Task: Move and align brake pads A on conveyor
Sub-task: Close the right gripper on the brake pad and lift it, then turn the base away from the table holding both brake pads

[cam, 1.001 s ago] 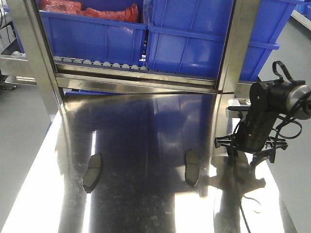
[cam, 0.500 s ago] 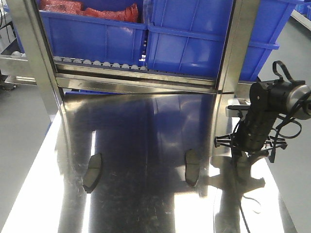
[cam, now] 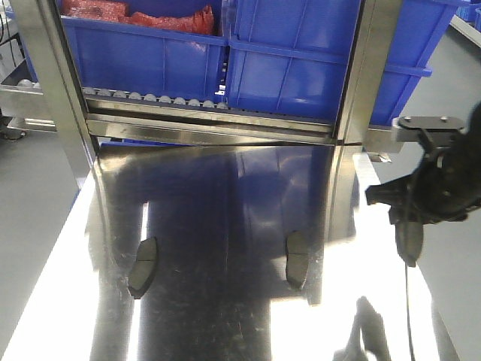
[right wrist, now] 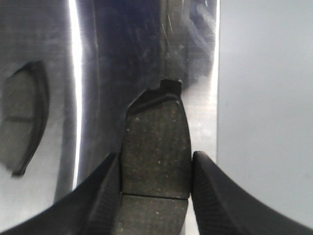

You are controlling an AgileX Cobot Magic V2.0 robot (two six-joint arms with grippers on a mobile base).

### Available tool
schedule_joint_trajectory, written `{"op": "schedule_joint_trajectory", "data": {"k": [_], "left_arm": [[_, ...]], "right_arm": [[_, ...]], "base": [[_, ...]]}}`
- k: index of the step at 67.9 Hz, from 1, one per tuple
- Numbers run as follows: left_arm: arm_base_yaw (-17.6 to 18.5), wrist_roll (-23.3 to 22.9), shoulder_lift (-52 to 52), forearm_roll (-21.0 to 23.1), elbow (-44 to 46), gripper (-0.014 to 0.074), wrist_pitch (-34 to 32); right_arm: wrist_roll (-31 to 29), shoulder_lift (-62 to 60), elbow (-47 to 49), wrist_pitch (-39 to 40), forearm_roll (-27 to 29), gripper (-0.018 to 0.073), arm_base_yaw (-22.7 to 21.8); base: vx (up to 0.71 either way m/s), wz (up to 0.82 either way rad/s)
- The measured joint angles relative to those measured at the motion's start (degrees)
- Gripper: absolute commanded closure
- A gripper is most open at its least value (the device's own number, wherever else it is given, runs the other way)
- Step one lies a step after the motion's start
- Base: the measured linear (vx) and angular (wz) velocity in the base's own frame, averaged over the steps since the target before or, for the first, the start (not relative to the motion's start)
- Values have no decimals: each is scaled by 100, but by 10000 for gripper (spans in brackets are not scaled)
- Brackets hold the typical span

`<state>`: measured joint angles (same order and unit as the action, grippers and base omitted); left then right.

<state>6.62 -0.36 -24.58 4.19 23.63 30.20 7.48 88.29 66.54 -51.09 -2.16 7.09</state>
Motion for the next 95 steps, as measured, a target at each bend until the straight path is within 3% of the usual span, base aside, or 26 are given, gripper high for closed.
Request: {"op": "schedule_joint_trajectory", "data": {"k": [25, 42, 61, 74, 95], "left_arm": [[0, 0, 0, 0, 0, 603, 0], [0, 0, 0, 0, 0, 603, 0], [0, 0, 0, 0, 0, 603, 0], [0, 0, 0, 0, 0, 603, 0], [0, 0, 0, 0, 0, 603, 0]], "right_arm": [[-159, -2948, -1824, 783, 50, 568, 0], [-200, -4517, -2433, 1035, 74, 567, 0], [-1317, -6054, -3102, 1611, 798, 567, 0], [-1838, -6790, -3754, 1922, 1177, 567, 0], [-1909, -6883, -3937, 1903, 1216, 567, 0]], "base": [[0, 0], [0, 0], [0, 0], [0, 0], [0, 0]]}}
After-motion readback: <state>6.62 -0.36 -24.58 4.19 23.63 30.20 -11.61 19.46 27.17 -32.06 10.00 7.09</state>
